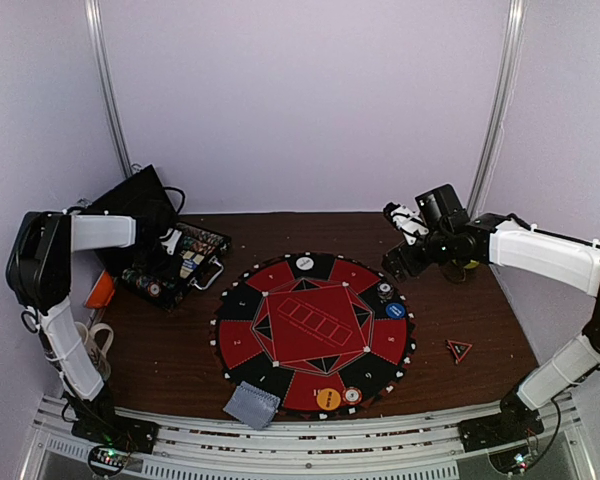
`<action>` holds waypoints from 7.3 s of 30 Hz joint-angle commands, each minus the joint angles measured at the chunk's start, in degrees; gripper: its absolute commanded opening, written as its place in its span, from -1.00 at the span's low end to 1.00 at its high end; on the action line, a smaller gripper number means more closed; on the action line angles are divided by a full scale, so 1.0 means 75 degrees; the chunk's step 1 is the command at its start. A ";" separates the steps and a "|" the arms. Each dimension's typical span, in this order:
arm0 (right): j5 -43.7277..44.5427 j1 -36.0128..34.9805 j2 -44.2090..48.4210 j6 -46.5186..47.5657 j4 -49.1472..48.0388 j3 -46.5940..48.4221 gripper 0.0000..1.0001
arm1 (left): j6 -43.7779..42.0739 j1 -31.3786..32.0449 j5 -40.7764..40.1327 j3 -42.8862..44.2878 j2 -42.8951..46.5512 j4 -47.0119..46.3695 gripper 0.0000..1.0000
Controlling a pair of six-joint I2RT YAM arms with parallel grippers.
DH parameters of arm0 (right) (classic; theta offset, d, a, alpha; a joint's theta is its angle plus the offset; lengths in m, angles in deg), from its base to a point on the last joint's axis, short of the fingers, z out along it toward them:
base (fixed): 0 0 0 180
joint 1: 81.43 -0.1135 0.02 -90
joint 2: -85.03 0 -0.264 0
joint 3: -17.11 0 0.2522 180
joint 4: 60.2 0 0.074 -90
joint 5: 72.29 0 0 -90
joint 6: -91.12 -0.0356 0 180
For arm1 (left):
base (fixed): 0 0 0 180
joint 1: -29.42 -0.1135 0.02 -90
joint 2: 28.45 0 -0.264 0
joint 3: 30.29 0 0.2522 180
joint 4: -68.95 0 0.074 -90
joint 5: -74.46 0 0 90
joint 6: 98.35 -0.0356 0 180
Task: Distribute texas hold em gaming equipment
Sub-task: Pick up the pile of poker chips from the chip case, then pass from the left arm to the right
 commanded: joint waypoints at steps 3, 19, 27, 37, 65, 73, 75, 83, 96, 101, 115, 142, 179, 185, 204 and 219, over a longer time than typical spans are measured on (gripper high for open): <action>-0.0003 -0.0032 -0.0081 0.0078 0.0097 0.0159 1.00 | -0.0145 0.0128 0.0449 -0.0072 -0.0051 -0.0025 -0.10; 0.0010 -0.0033 -0.0087 0.0124 0.0164 0.0216 1.00 | -0.0316 0.0129 -0.0439 0.0316 -0.0142 0.0261 0.01; -0.0014 -0.0030 -0.0128 0.0165 0.0201 0.0244 1.00 | -0.0474 0.0124 -0.0779 0.0247 0.0031 0.0188 0.02; -0.0073 -0.0031 -0.0113 0.0202 0.0195 0.0183 1.00 | -0.0546 0.0132 -0.0769 0.0338 -0.0467 0.0123 0.01; -0.0087 -0.0038 0.0079 0.0217 0.0215 0.0187 1.00 | -0.0299 -0.0103 0.0251 0.0616 -0.0064 0.0401 -1.00; -0.0360 -0.0033 0.0147 0.0276 0.0399 0.0532 1.00 | 0.0256 0.0032 0.0723 0.0575 0.1344 0.0743 -1.00; -0.0516 -0.0032 0.0272 0.0298 0.0401 0.0562 1.00 | 0.0413 0.0321 0.0872 0.0615 0.1729 0.0797 -1.00; -0.1234 -0.0120 0.0705 0.0385 0.0282 0.0509 1.00 | 0.1626 0.2304 0.1615 0.0863 0.2415 0.0775 -1.00; -0.0859 -0.2026 0.1231 0.0723 0.0708 0.0138 1.00 | 0.3382 0.5638 0.3198 0.0637 0.1533 -0.1142 -1.00; -0.0524 -0.3126 0.1778 0.0362 -0.0108 -0.0937 1.00 | 0.4376 0.5840 0.4296 -0.0428 0.1517 -0.2930 -1.00; -0.0224 -0.4526 0.2495 -0.0016 -0.1417 -0.2684 1.00 | 0.7118 0.6858 0.4143 -0.2151 0.1124 -0.6644 -1.00; -0.0139 -0.4521 0.0418 0.0955 -0.2997 -0.2992 0.88 | 0.9048 0.7051 0.4527 -0.3113 0.0151 -0.9408 -1.00; -0.1223 -0.4520 0.0131 0.2125 -0.3198 -0.2804 -0.25 | 0.9124 0.7011 0.4843 -0.3346 -0.0048 -1.0031 -1.00; -0.1163 -0.4600 0.0131 0.1313 -0.3041 -0.2933 -0.45 | 0.9055 0.6965 0.5298 -0.3006 -0.0752 -0.9946 -1.00; -0.1014 -0.4674 -0.0374 -0.0665 -0.3261 -0.3625 -0.60 | 0.7562 0.6934 0.5316 -0.2142 -0.1586 -0.8018 -0.39; -0.0930 -0.4667 -0.0438 -0.0910 -0.2874 -0.3460 -0.64 | 0.7973 0.6941 0.5772 -0.2581 -0.1411 -0.9722 0.15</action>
